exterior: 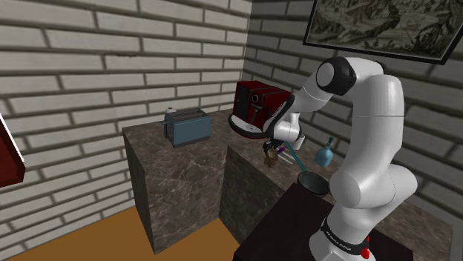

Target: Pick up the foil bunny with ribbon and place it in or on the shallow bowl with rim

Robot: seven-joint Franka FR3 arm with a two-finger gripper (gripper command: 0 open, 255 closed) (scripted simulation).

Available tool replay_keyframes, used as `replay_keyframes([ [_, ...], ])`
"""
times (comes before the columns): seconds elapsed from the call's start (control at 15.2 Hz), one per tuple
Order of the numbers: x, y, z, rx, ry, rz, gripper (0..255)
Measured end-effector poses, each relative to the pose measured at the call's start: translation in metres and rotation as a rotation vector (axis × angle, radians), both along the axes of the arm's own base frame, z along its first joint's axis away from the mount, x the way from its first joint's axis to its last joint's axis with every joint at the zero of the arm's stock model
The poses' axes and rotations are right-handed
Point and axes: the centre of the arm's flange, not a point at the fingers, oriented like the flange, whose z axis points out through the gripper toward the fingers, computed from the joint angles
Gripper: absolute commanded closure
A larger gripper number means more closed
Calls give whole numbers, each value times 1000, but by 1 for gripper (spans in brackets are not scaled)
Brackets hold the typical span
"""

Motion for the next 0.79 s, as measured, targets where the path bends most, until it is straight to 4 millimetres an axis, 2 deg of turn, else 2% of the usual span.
replay_keyframes([
  [0.79,-1,0,63,0,0,0,255],
])
